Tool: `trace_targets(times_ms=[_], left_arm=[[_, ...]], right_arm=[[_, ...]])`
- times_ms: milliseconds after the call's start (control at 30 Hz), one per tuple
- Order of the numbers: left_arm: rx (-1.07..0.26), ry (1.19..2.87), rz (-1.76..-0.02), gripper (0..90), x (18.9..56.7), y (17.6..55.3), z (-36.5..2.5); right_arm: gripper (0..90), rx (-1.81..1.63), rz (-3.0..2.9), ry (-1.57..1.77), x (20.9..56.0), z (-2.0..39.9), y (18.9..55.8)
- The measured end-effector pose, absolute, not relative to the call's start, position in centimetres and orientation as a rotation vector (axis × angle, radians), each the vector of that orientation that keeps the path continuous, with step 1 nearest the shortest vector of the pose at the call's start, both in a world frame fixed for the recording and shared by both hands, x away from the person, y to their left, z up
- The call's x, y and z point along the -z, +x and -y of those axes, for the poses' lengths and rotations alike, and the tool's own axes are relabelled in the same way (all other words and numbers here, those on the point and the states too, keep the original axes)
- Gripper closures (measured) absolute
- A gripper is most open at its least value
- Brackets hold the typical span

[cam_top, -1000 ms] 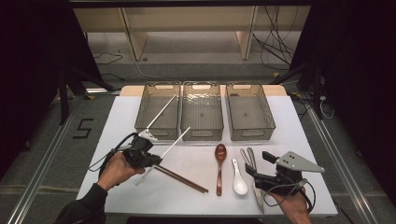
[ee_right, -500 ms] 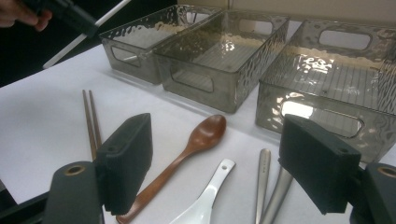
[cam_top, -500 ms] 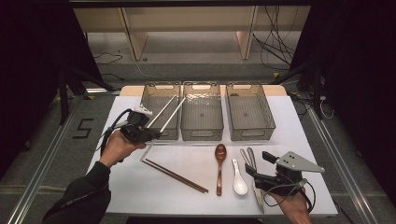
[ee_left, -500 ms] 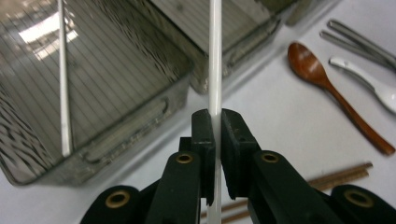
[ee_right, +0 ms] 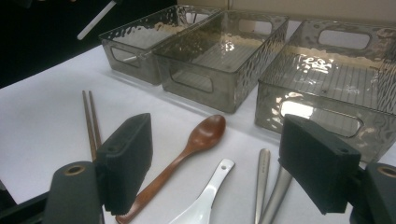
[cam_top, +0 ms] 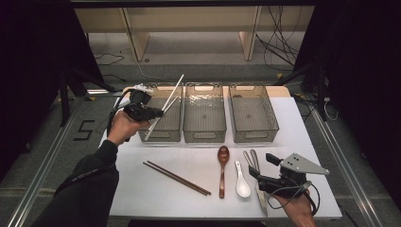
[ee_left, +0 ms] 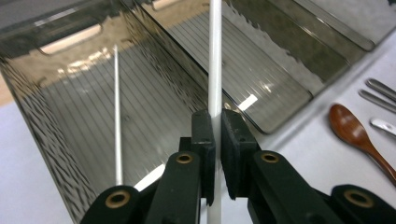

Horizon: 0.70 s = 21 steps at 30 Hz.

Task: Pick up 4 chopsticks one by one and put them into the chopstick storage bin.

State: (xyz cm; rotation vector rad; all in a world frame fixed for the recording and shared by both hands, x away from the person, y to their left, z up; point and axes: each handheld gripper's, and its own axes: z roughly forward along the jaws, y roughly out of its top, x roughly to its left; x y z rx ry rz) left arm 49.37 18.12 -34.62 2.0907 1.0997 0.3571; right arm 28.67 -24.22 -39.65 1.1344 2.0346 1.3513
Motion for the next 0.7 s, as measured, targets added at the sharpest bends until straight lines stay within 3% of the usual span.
trace_targets(times_ms=[700], left_arm=[[-0.450,2.049,-1.191,83.6,35.8,53.9,-18.6]], right_arm=[[26.7,-1.358,-2.039,1.134,39.7,24.3,28.7]])
